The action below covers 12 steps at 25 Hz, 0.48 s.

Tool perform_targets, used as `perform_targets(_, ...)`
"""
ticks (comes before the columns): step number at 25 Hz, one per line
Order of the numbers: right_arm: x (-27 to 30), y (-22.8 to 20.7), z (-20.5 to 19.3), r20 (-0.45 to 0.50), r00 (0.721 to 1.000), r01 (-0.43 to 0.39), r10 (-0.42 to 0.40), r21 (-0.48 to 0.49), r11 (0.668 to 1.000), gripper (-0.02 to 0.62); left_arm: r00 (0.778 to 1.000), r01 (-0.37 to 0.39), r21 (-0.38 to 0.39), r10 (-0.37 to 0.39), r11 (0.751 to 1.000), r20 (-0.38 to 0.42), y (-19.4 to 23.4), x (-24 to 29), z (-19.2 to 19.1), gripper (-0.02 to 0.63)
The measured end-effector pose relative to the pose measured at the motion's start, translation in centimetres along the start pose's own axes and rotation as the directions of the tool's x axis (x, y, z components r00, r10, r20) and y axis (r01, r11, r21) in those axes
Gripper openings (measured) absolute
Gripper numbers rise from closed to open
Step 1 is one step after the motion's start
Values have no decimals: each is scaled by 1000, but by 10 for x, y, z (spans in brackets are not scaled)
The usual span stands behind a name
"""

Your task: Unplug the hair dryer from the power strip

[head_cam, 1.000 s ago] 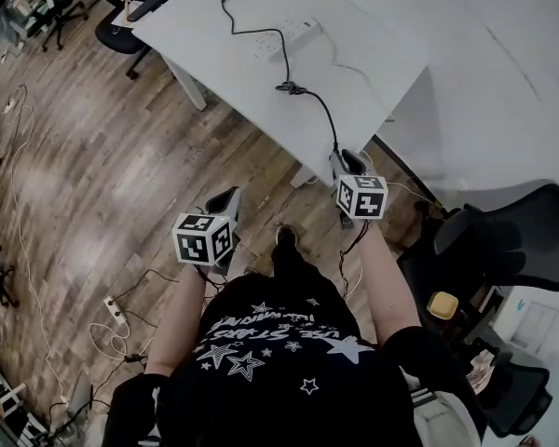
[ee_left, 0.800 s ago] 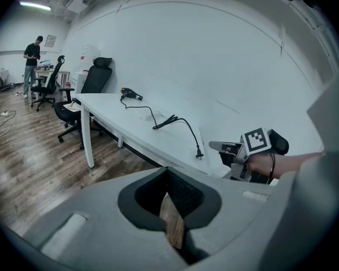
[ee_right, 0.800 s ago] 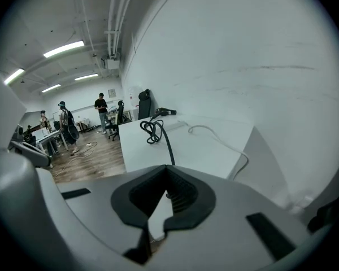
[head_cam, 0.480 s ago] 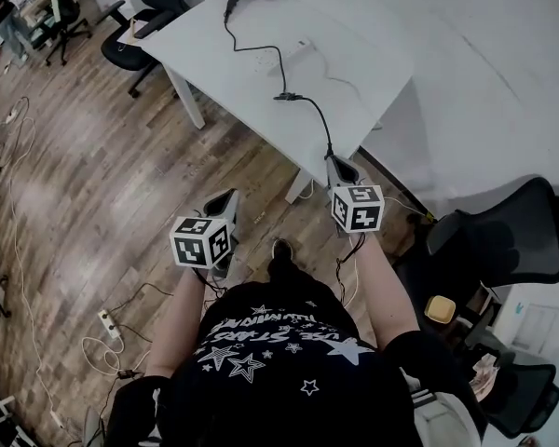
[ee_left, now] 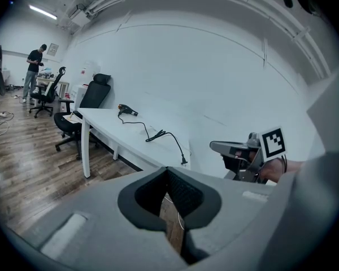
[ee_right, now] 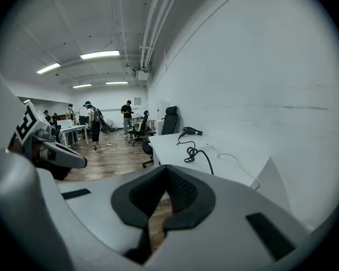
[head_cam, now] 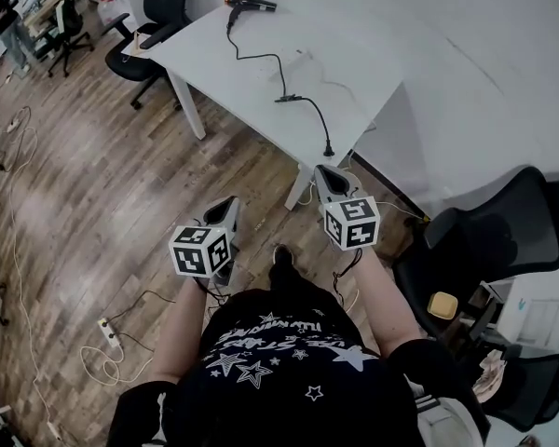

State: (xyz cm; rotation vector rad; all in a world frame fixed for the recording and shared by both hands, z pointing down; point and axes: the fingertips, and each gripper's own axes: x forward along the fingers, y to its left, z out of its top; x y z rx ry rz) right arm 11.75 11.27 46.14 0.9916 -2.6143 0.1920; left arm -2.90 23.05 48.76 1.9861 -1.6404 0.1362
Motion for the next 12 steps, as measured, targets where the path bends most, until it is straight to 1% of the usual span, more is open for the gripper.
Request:
perform_targets(4, -21, 12, -2, 8, 1000, 2, -2, -5, 1000, 8, 1000, 21, 16, -21, 1000, -9, -9, -13, -15, 8)
perform_targets(7, -30, 16, -8, 5, 1000, 11, -11, 12, 1000, 8, 1000, 17, 42, -17, 999, -12, -13, -21, -26, 8)
perform_targets(9, -35, 20, -13, 3, 1000, 15, -15, 26, 1000, 6, 1000, -1, 62, 1, 998, 8, -13, -27, -29, 8)
perform_targets(12, -42, 26, -18, 2, 1000, 15, -15, 43, 999, 8, 998, -48, 116, 42, 992, 52, -13, -38, -29, 8)
